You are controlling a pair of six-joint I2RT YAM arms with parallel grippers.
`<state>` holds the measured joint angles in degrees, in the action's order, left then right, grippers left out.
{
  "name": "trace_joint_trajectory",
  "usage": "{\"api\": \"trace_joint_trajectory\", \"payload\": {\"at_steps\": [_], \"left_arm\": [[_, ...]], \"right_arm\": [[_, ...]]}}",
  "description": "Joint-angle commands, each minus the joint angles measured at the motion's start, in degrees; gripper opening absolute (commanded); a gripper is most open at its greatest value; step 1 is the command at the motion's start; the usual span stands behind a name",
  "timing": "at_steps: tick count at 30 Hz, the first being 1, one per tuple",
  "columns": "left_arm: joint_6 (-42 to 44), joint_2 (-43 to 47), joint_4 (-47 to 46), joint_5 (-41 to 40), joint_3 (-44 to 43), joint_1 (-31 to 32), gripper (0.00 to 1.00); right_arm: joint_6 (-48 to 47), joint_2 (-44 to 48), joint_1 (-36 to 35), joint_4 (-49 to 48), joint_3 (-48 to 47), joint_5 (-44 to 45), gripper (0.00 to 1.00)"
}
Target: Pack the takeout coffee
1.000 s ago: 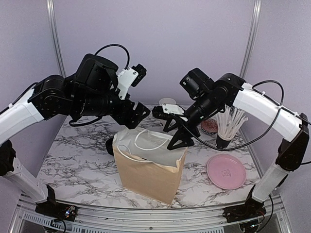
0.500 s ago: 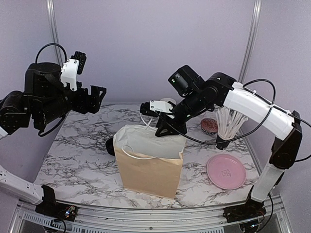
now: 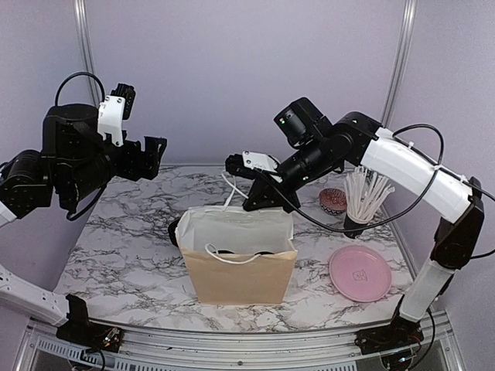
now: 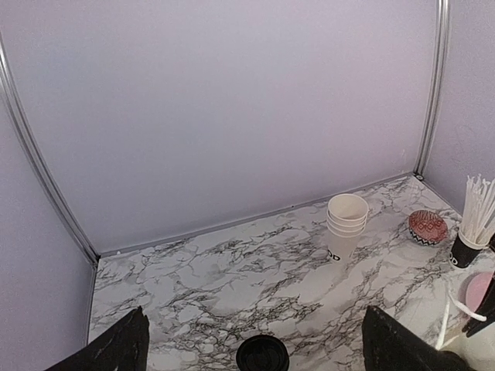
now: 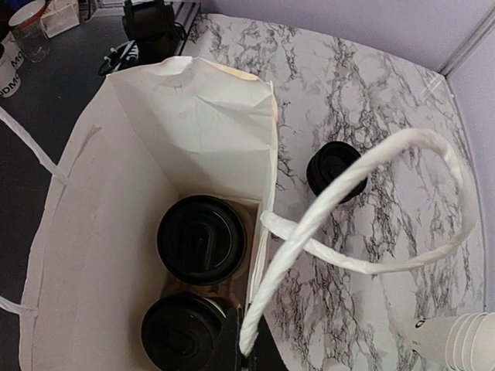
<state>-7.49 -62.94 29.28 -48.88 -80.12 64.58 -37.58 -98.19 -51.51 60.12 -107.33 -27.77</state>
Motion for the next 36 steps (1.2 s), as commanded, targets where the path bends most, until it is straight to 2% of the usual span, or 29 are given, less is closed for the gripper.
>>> {"api": "trace_joint_trajectory", "payload": {"at_steps": [1, 9, 14, 25, 36], "left_arm": [[0.98, 1.24, -3.00, -1.77, 0.67, -0.33, 0.96], [0.64, 3.03, -4.26, -2.97, 2.64, -0.33, 0.96], [0.82, 4.55, -5.16, -3.94, 4.03, -0.41, 0.96], [2.66, 4.88, -7.52, -4.40, 5.15, -0.68, 0.96], [4.27, 2.23, -8.87, -3.21, 5.24, -1.49, 0.96]], "right_arm": [[-4.37, 5.62, -1.46, 1.87, 2.44, -10.17, 0.01], [-6.69, 6.92, -6.03, 7.37, 5.64, -15.86, 0.01], [-5.31, 8.27, -9.23, 7.41, 9.14, -20.00, 0.02], [-6.48, 7.42, -16.25, 12.21, 7.62, -19.33, 0.02], [-6.41, 6.47, -15.05, 11.55, 5.33, -15.23, 0.00]]}}
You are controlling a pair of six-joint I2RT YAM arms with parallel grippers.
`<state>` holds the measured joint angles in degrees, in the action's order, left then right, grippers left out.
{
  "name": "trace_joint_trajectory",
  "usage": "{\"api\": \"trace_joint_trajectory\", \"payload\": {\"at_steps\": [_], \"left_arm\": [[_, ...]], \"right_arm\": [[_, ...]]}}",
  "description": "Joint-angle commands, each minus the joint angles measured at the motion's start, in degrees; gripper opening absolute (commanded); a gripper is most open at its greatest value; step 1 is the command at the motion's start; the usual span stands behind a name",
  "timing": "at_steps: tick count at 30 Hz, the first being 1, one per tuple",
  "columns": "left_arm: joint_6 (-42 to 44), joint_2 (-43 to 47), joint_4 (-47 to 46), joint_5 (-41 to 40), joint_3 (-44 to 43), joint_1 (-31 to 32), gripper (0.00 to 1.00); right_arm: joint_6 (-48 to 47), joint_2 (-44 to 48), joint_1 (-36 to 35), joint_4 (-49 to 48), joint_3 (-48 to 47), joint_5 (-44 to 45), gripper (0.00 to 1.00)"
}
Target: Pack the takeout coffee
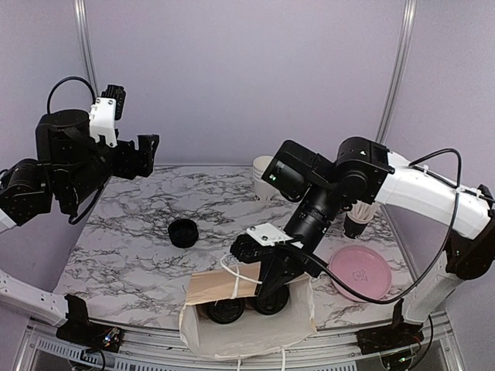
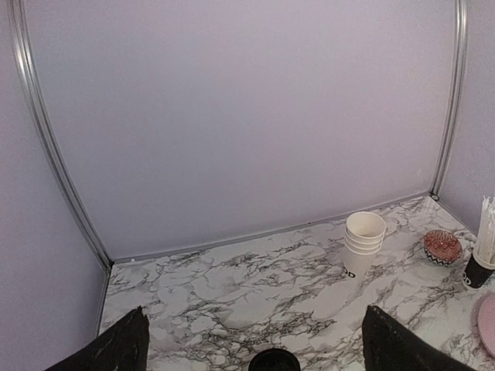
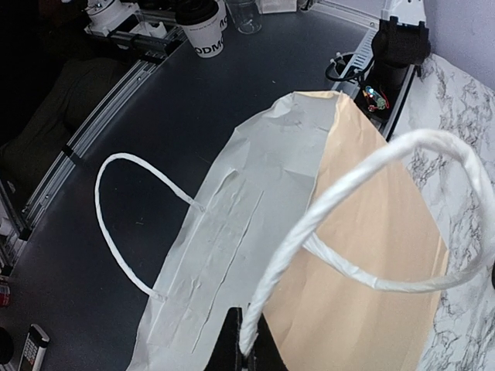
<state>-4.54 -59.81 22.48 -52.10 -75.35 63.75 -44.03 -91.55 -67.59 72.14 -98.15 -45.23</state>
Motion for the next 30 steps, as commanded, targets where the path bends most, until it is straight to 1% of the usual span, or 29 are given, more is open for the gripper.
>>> {"api": "trace_joint_trajectory", "payload": {"at_steps": [1, 6, 11, 17, 22, 23, 26, 30], "left_arm": [[1.44, -1.04, -2.06, 0.12, 0.49, -0.76, 0.96], [1.51, -1.12, -2.04, 1.26, 1.15, -1.38, 0.97], [0.82, -0.21, -2.02, 1.72, 2.57, -1.77, 0.99], [0.41, 0.72, -1.99, 2.61, 3.37, -2.13, 0.99], [0.37, 0.88, -2.02, 4.50, 4.42, -2.29, 0.99], [0.20, 0.78, -2.06, 4.97, 4.69, -2.43, 0.99], [0.25, -0.33, -1.99, 6.55, 5.08, -2.62, 0.99], [0.38, -1.50, -1.97, 8.33, 5.12, -2.66, 0.99]], "right_arm": [[0.32, -0.46, 2.30, -0.91, -4.45, 2.33, 0.00], [1.81, -2.49, 10.92, -5.46, -6.97, 0.82, 0.00], [3.48, -6.96, 16.05, -10.34, -8.29, 4.42, 0.00], [4.65, -13.97, 23.31, -10.97, -14.31, 2.69, 0.00], [5.83, -15.74, 25.76, -11.73, -16.84, 2.52, 0.01], [6.22, -15.79, 25.90, -12.16, -16.97, 2.70, 0.04], [6.79, -15.92, 25.91, -12.37, -17.25, 2.70, 0.10], [7.40, -15.73, 25.97, -12.29, -16.61, 2.44, 0.12]]}}
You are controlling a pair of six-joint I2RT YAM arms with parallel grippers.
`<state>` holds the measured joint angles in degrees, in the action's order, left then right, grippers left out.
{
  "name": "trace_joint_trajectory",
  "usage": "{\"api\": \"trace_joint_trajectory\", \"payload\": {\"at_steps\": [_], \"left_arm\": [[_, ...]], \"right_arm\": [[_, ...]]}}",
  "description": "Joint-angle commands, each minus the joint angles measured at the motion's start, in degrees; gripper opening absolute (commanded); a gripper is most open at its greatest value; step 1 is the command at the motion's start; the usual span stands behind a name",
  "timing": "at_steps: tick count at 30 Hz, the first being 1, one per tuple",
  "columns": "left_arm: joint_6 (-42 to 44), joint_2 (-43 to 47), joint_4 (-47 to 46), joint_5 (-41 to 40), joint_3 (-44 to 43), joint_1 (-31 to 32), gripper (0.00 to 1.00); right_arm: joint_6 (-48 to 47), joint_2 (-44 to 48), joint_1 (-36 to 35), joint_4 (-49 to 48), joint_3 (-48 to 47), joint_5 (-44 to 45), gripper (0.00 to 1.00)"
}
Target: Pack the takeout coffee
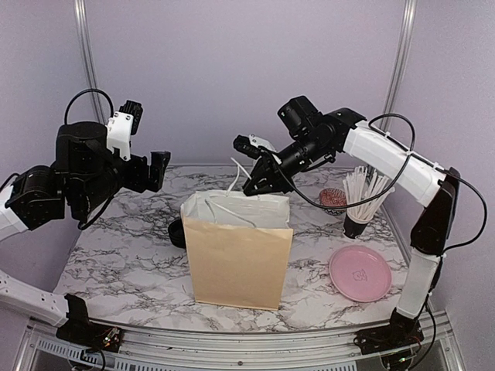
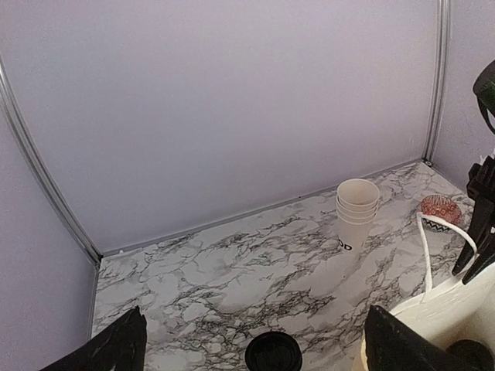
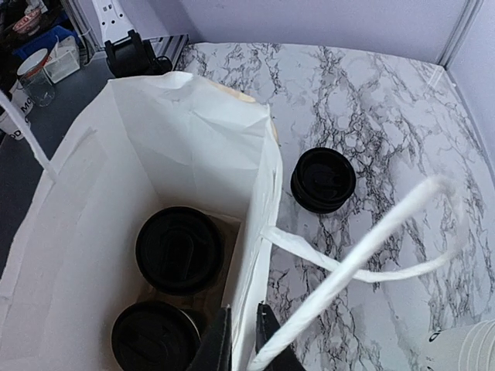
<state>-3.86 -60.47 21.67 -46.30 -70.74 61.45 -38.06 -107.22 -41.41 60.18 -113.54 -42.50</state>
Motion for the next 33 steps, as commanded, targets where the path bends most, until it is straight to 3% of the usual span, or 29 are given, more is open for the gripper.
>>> {"api": "trace_joint_trajectory", "payload": {"at_steps": [1, 7, 13, 17, 23, 30, 33], "left_arm": [[-0.42, -0.92, -1.19, 2.99, 0.60, -0.37, 0.99], [-1.12, -0.82, -1.23, 4.67, 1.19, -0.37, 0.99], [1.02, -1.49, -1.95, 4.81, 2.03, -0.90, 0.99], [2.72, -3.90, -3.04, 4.17, 0.29, -3.52, 0.99], [2.70, -7.19, -8.71, 9.40, -1.09, -11.32, 0.98], [-0.25, -5.47, -13.39, 17.71, 5.88, -17.50, 0.92], [-0.01, -3.19, -14.79, 17.81, 9.19, -17.72, 0.92]], "right_arm": [[1.57, 0.05, -0.20, -0.33, -1.06, -0.30, 0.13], [1.89, 1.21, -0.19, 0.66, -1.02, 0.46, 0.25], [-0.99, 5.38, 0.98, 3.50, 1.38, 1.59, 0.56], [-2.12, 10.24, 5.46, 3.98, 5.12, 0.73, 0.66], [-1.40, 18.14, 14.54, 4.00, 12.49, -0.55, 0.67], [8.13, 28.91, 30.75, -4.94, 24.75, 8.23, 0.51], [10.65, 34.39, 35.10, -9.30, 31.00, 12.39, 0.51]]}}
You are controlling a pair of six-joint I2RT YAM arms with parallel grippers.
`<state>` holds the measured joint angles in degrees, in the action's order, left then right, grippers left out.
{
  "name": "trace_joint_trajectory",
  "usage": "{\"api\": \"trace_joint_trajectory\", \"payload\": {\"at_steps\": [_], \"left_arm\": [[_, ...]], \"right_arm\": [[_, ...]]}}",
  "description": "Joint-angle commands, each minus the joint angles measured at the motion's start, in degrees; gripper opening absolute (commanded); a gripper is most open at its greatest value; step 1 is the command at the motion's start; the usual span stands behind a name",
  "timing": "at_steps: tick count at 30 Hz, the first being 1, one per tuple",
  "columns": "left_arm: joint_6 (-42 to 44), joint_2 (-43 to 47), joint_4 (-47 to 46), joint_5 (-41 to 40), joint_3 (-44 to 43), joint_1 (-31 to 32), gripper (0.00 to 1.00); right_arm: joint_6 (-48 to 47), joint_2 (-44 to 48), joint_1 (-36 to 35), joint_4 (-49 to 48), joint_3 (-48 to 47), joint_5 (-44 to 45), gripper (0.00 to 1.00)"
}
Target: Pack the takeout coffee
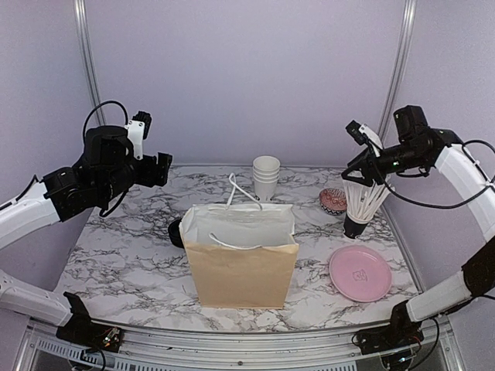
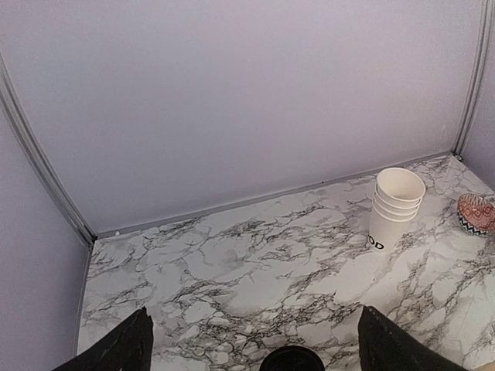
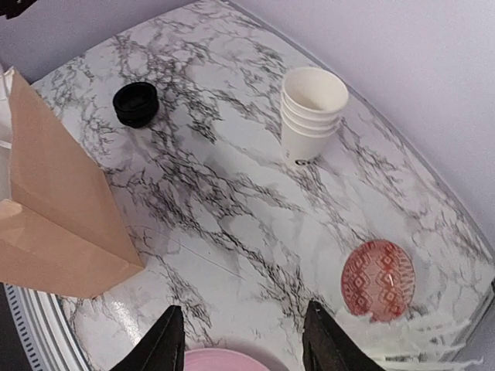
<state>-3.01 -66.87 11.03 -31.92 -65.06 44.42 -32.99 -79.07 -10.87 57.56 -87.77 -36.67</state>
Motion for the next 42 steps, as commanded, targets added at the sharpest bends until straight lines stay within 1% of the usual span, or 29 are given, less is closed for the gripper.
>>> {"api": "trace_joint_trajectory", "payload": {"at_steps": [1, 3, 7, 12, 16, 24, 26, 29, 32, 35, 42], "left_arm": [[-0.48, 3.66, -4.44, 2.99, 4.17, -0.70, 0.92], [0.16, 3.91, -4.51, 2.15, 4.75, -0.72, 0.93], [0.46, 3.61, -4.52, 2.43, 4.76, -0.68, 0.93], [0.47, 3.68, -4.52, 2.99, 4.85, -0.74, 0.93], [0.70, 3.38, -4.41, 3.23, 4.94, -0.73, 0.93], [0.90, 2.66, -4.16, 3.53, 4.77, -0.73, 0.93], [0.90, 2.51, -4.08, 3.62, 4.76, -0.74, 0.93], [0.90, 2.42, -4.01, 3.86, 4.76, -0.71, 0.93], [0.91, 2.26, -3.91, 3.97, 4.68, -0.73, 0.93], [0.90, 2.07, -3.84, 4.06, 4.68, -0.72, 0.93], [1.61, 1.67, -3.51, 3.70, 4.50, -0.69, 0.93]], "right_arm": [[5.76, 8.09, 5.09, -7.94, 7.09, 8.08, 0.57], [5.98, 11.73, 5.09, -10.42, 10.99, 11.43, 0.62], [5.45, 13.60, 5.12, -10.97, 15.33, 16.25, 0.62], [5.85, 13.59, 5.16, -11.88, 17.81, 20.45, 0.59], [6.16, 13.04, 5.17, -12.25, 18.23, 22.98, 0.51], [5.77, 12.41, 5.16, -11.84, 21.84, 23.15, 0.47], [5.88, 12.36, 5.16, -11.85, 22.04, 22.98, 0.41], [6.20, 12.49, 5.18, -11.94, 21.73, 22.89, 0.24], [6.49, 12.70, 5.18, -11.95, 20.88, 22.82, 0.10], [6.74, 12.95, 5.16, -11.01, 19.12, 22.70, 0.00], [6.66, 14.82, 5.16, -4.00, 10.18, 20.64, 0.00]]}}
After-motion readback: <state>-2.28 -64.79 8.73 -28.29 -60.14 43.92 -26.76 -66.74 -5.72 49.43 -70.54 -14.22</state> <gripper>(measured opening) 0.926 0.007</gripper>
